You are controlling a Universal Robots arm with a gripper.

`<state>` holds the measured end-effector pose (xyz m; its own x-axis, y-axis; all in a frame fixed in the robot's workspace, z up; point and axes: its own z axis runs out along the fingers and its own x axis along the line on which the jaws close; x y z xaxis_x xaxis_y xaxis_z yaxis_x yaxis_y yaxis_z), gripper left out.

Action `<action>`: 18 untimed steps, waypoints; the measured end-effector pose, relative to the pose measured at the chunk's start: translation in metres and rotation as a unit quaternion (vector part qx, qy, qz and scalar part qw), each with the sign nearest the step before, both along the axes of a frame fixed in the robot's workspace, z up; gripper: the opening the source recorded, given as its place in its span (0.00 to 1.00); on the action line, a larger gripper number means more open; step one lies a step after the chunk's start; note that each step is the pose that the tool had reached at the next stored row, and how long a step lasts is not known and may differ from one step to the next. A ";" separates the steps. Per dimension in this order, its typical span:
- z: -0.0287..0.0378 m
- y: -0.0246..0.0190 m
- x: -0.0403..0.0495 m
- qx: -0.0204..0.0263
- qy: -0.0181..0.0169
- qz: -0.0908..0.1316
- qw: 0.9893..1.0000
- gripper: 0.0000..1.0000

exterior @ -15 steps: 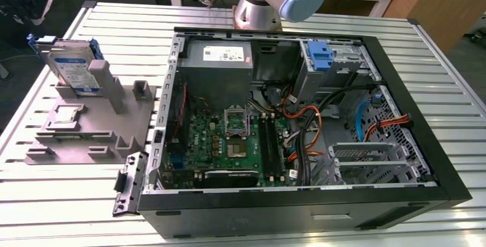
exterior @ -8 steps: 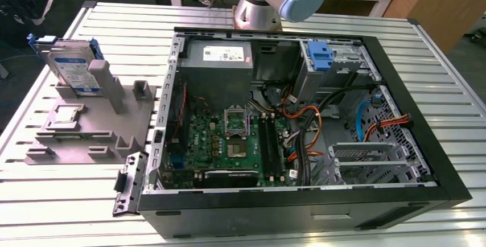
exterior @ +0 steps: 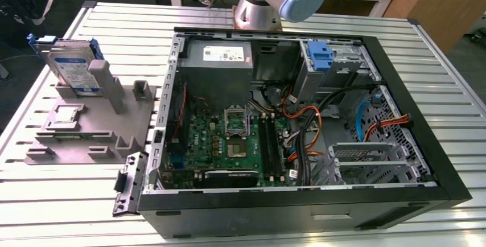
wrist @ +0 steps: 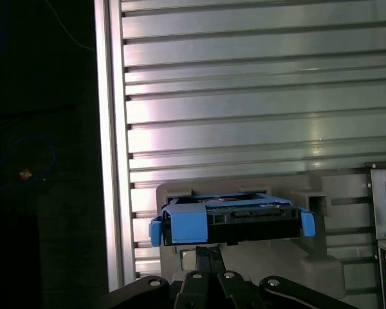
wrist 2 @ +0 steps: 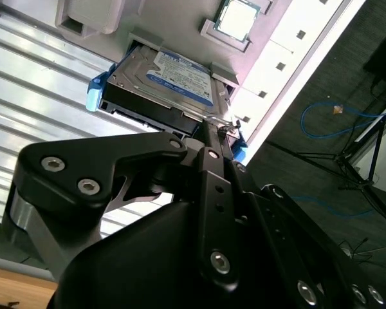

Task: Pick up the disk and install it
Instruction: 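Pick up the disk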

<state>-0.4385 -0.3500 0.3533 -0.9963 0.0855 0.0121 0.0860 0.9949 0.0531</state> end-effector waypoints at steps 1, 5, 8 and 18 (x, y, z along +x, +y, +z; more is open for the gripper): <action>0.0000 0.0000 0.0000 0.000 0.000 -0.002 1.000 0.10; 0.0000 0.0000 0.0000 0.000 0.000 -0.009 1.000 0.10; 0.0000 0.0000 0.0000 0.000 0.000 -0.012 1.000 0.10; 0.0000 0.0000 0.0000 0.000 0.000 -0.028 1.000 0.10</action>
<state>-0.4386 -0.3501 0.3533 -0.9899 0.1414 0.0121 0.1419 0.9885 0.0530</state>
